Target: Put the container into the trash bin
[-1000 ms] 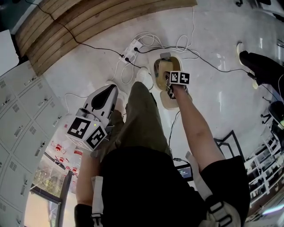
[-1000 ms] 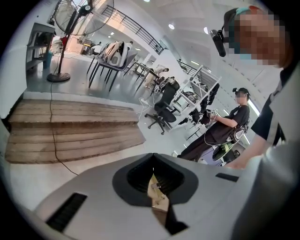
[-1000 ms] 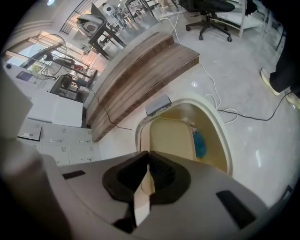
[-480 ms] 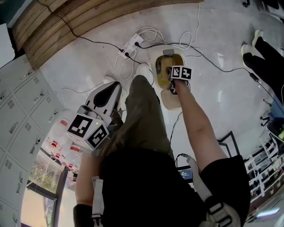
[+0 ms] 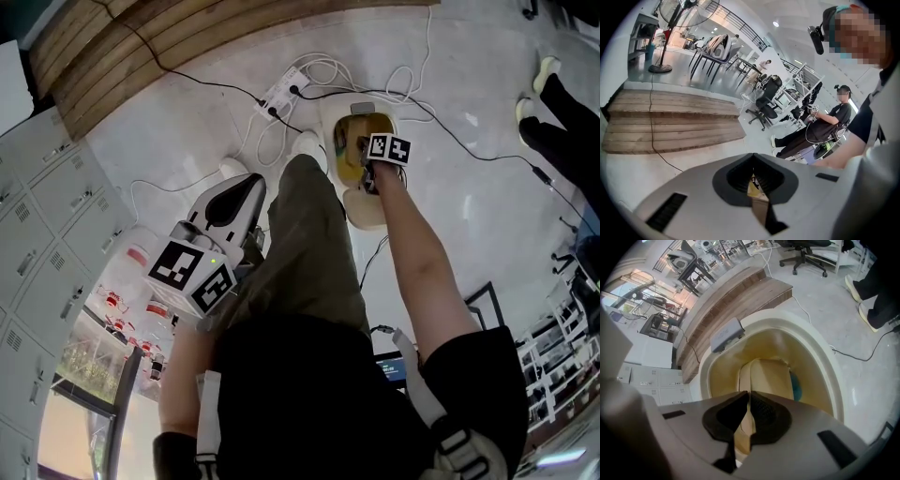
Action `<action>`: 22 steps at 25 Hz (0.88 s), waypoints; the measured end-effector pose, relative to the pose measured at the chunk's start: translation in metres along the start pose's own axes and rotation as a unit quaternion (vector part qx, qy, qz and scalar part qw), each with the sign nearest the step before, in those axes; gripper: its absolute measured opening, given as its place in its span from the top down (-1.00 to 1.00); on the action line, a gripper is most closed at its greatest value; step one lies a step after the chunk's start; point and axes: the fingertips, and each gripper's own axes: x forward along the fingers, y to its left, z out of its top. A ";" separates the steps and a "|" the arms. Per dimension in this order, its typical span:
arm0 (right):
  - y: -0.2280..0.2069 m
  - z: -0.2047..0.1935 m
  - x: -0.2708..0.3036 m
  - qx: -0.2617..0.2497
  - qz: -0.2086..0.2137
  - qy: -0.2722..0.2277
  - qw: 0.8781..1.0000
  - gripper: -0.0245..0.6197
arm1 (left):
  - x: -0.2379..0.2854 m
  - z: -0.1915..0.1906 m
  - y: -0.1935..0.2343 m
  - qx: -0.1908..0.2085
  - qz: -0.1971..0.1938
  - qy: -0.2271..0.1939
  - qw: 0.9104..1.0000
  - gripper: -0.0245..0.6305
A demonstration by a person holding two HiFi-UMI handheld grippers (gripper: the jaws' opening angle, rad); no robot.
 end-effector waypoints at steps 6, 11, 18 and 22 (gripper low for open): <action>-0.004 -0.004 -0.001 0.019 -0.006 -0.003 1.000 0.83 | -0.001 -0.003 -0.005 0.003 -0.006 0.004 1.000 0.90; -0.003 -0.003 -0.003 0.027 -0.002 -0.010 1.000 0.55 | -0.005 -0.001 -0.005 0.002 -0.009 0.001 1.000 0.90; 0.002 -0.006 -0.010 0.032 -0.005 -0.002 0.999 0.35 | -0.012 0.007 -0.007 0.005 -0.014 -0.006 1.000 0.90; 0.008 -0.007 -0.015 0.033 0.004 -0.002 0.999 0.20 | -0.016 0.009 -0.011 0.003 -0.018 -0.007 1.000 0.90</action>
